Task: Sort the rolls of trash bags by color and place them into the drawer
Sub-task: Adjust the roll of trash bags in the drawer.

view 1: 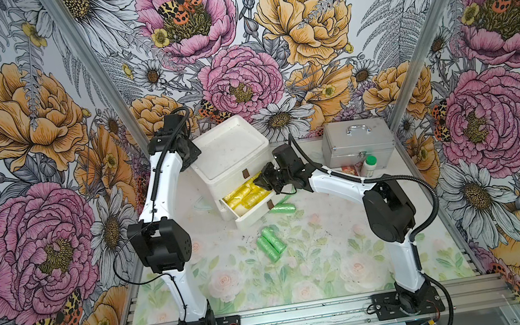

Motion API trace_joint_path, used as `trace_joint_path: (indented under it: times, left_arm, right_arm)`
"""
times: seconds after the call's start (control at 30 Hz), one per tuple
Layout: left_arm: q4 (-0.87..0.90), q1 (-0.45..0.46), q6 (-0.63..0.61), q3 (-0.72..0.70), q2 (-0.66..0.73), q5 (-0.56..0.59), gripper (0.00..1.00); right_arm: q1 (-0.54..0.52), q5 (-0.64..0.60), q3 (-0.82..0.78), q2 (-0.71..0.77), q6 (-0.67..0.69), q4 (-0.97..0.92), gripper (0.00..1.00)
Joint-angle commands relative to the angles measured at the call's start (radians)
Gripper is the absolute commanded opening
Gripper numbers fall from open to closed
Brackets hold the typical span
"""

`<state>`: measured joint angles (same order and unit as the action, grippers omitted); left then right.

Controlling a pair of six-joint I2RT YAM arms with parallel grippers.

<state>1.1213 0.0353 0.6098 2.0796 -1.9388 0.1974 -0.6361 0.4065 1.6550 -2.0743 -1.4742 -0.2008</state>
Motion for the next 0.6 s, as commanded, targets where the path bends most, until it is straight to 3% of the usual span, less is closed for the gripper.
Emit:
trace_joint_path:
  times: [0.0,0.23,0.3,0.57]
  left_arm:
    - [0.029,0.044,0.150,-0.065,-0.120,-0.361,0.00]
    - [0.031,0.033,0.146,-0.070,-0.107,-0.362,0.00]
    - [0.030,0.031,0.145,-0.070,-0.107,-0.363,0.00]
    - [0.030,0.028,0.145,-0.057,-0.117,-0.368,0.00]
  right_arm:
    - [0.009,0.017,0.013,0.025,0.039,-0.089,0.12]
    - [0.055,0.028,-0.043,0.213,0.187,-0.088,0.12]
    - [0.070,0.038,-0.100,0.282,0.247,-0.090,0.02]
    - [0.095,0.040,-0.527,0.483,0.378,-0.091,0.00]
